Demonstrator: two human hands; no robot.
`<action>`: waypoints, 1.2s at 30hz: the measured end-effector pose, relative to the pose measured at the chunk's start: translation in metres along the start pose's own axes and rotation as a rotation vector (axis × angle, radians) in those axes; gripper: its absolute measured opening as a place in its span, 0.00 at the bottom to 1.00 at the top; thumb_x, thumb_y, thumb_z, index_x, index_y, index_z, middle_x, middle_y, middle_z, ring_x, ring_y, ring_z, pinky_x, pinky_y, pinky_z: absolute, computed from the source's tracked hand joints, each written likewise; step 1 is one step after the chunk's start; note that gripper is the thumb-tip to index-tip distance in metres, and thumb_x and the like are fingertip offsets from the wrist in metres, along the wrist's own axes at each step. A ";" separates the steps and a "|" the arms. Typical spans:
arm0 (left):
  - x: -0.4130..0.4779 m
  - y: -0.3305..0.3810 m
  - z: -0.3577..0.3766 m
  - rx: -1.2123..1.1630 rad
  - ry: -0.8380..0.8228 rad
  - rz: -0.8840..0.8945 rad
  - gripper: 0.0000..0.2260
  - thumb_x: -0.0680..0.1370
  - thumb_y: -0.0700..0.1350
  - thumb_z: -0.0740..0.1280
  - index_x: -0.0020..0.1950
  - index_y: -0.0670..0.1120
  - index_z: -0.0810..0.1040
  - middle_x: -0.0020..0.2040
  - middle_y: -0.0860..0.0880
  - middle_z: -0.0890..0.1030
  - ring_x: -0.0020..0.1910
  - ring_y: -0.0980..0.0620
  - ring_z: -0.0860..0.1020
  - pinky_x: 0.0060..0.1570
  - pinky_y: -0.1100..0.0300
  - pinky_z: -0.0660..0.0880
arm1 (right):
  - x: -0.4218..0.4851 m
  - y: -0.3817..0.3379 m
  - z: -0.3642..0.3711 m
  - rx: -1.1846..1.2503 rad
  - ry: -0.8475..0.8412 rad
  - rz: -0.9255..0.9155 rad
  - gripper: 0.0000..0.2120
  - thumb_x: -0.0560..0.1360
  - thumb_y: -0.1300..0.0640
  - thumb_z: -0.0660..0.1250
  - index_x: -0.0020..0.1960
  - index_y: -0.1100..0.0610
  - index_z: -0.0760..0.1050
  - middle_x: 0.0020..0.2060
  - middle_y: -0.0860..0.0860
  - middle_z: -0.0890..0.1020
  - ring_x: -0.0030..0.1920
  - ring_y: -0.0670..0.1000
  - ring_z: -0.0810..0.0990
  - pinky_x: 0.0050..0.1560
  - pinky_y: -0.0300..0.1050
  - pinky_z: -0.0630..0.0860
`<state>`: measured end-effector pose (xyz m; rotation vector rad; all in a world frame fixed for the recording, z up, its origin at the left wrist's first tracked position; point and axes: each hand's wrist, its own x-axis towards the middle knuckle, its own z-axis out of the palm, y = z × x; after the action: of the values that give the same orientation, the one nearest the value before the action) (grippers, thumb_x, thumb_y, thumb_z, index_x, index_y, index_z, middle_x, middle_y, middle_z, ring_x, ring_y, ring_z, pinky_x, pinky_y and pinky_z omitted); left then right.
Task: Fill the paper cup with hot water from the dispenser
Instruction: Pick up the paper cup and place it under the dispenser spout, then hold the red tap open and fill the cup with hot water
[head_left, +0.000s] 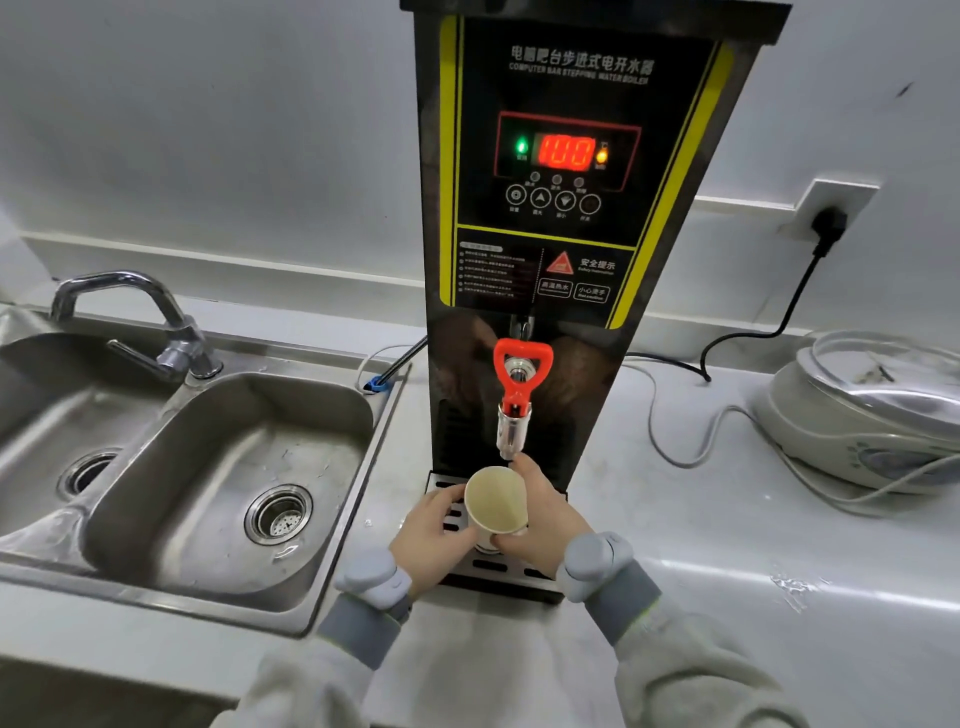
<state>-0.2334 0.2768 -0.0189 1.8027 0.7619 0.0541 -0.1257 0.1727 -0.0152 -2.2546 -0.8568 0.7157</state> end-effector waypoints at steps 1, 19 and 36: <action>0.001 0.000 0.000 0.006 -0.004 0.002 0.23 0.71 0.45 0.64 0.66 0.51 0.68 0.65 0.50 0.70 0.60 0.55 0.69 0.59 0.59 0.69 | 0.000 0.000 0.000 -0.006 -0.003 0.001 0.45 0.57 0.42 0.67 0.70 0.45 0.52 0.60 0.54 0.76 0.56 0.56 0.78 0.55 0.52 0.77; -0.004 0.031 -0.018 -0.008 0.065 0.096 0.25 0.73 0.40 0.62 0.70 0.46 0.63 0.69 0.46 0.69 0.67 0.51 0.67 0.65 0.56 0.66 | -0.022 -0.020 -0.038 -0.021 0.029 -0.077 0.49 0.64 0.48 0.74 0.74 0.48 0.46 0.75 0.50 0.59 0.73 0.53 0.60 0.71 0.51 0.63; -0.042 0.135 -0.045 0.102 0.188 0.602 0.22 0.74 0.41 0.61 0.68 0.49 0.64 0.61 0.51 0.73 0.62 0.54 0.72 0.65 0.57 0.68 | -0.058 -0.103 -0.104 0.021 0.377 -0.432 0.21 0.79 0.58 0.55 0.71 0.52 0.60 0.69 0.49 0.70 0.68 0.48 0.67 0.68 0.40 0.64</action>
<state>-0.2209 0.2695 0.1290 2.0896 0.3281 0.5952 -0.1342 0.1567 0.1411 -1.9927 -1.0830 0.0979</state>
